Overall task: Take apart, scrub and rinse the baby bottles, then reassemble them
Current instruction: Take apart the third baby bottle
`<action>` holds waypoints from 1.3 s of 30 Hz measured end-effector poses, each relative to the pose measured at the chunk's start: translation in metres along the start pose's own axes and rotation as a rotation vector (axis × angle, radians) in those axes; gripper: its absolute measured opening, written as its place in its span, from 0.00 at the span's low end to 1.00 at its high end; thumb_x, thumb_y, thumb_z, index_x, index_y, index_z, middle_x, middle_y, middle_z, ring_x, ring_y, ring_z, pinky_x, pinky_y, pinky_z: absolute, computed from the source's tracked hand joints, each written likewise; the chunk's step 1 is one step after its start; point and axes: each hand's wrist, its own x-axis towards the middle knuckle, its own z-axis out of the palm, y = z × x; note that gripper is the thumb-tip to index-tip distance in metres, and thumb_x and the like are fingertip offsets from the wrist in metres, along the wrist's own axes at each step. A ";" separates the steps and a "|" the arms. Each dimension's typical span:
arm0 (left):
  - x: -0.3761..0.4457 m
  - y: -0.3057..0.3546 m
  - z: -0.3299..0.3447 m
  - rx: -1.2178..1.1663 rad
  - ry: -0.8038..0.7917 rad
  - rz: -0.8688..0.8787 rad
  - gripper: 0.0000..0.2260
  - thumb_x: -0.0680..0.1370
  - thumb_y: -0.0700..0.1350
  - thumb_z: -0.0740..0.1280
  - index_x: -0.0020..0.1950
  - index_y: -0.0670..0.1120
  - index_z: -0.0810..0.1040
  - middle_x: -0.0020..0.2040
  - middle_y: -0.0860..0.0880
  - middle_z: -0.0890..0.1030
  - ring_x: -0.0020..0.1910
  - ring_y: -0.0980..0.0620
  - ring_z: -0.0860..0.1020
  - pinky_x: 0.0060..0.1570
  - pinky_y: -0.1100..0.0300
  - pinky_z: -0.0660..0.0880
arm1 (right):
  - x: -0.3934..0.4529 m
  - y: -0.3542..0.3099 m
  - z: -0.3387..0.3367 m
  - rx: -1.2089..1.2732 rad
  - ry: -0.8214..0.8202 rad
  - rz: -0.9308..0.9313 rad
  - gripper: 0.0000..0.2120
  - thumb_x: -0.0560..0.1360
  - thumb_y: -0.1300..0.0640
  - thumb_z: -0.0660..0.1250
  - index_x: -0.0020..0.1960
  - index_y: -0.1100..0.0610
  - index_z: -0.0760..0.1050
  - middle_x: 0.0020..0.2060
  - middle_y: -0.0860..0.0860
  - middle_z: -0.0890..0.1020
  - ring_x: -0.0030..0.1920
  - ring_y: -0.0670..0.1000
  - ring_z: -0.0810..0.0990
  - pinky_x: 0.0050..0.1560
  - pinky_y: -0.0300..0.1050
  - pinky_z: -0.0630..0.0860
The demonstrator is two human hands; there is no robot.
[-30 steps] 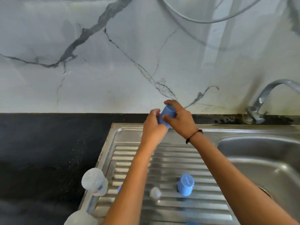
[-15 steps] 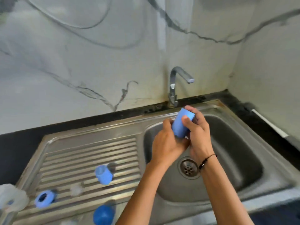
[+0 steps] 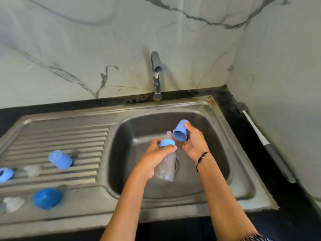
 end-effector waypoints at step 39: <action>0.011 0.014 -0.023 0.134 0.160 0.381 0.25 0.69 0.48 0.75 0.55 0.48 0.62 0.45 0.53 0.76 0.42 0.55 0.78 0.40 0.58 0.77 | -0.005 -0.003 0.078 -0.617 0.021 -0.412 0.05 0.72 0.60 0.69 0.45 0.62 0.77 0.39 0.54 0.79 0.41 0.51 0.78 0.47 0.48 0.76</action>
